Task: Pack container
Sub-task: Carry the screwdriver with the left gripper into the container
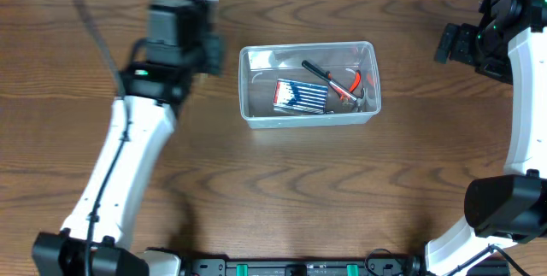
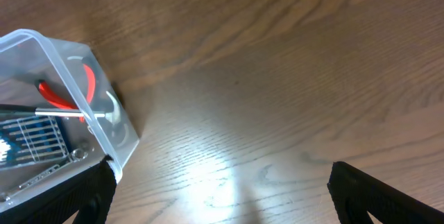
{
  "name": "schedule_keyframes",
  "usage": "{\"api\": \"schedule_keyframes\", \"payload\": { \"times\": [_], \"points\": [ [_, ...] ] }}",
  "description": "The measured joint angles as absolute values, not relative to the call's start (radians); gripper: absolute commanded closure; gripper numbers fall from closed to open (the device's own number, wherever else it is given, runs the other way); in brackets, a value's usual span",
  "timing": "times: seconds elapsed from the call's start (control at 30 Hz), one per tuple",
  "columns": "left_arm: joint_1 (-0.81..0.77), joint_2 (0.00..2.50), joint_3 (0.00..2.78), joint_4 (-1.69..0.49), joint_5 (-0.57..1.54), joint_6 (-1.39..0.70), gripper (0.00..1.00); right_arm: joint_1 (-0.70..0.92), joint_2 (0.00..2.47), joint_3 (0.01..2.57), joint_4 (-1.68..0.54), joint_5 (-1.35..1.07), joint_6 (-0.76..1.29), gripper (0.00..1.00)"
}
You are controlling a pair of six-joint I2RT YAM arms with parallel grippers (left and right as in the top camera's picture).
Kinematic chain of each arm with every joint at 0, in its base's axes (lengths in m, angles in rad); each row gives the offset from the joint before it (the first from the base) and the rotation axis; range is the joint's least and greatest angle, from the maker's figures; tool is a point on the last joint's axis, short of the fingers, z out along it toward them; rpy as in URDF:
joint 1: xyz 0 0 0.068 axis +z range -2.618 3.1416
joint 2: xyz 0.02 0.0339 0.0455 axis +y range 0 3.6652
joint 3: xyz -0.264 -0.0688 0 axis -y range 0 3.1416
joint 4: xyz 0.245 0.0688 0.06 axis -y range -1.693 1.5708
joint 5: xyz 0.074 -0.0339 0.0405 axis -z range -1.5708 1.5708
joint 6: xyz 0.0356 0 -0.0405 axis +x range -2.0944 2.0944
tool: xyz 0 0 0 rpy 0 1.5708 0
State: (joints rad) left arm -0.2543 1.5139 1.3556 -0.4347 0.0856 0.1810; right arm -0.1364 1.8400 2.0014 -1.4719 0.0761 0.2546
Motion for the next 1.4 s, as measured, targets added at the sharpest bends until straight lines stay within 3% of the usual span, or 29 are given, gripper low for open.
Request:
{"api": "schedule_keyframes", "payload": {
  "times": [0.37, 0.9, 0.93, 0.97, 1.0, 1.07, 1.4],
  "points": [
    [-0.513, 1.694, 1.356, -0.355, 0.099, 0.448, 0.94, -0.136, 1.840, 2.001, -1.474, 0.076, 0.255, 0.01],
    [-0.537, 1.931, 1.355, -0.363, 0.098, 0.492, 0.93, -0.136, 1.840, 2.001, -1.483, 0.076, 0.243, 0.01],
    [-0.537, 1.931, 1.355, -0.363, 0.098, 0.492, 0.91, -0.136, 1.840, 2.001, -1.483, 0.076, 0.243, 0.01],
    [-0.537, 1.931, 1.355, -0.363, 0.098, 0.492, 0.83, -0.136, 1.840, 2.001, -1.483, 0.076, 0.242, 0.01],
    [-0.537, 1.931, 1.355, -0.364, 0.098, 0.493, 0.68, -0.136, 1.840, 2.001, -1.483, 0.076, 0.241, 0.01],
    [-0.537, 1.931, 1.355, -0.363, 0.099, 0.497, 0.56, -0.136, 1.840, 2.001, -1.483, 0.076, 0.241, 0.01],
    [-0.537, 1.931, 1.355, -0.427, 0.098, 0.496, 0.46, -0.136, 1.840, 2.001, -1.483, 0.076, 0.241, 0.01]
  ]
}}
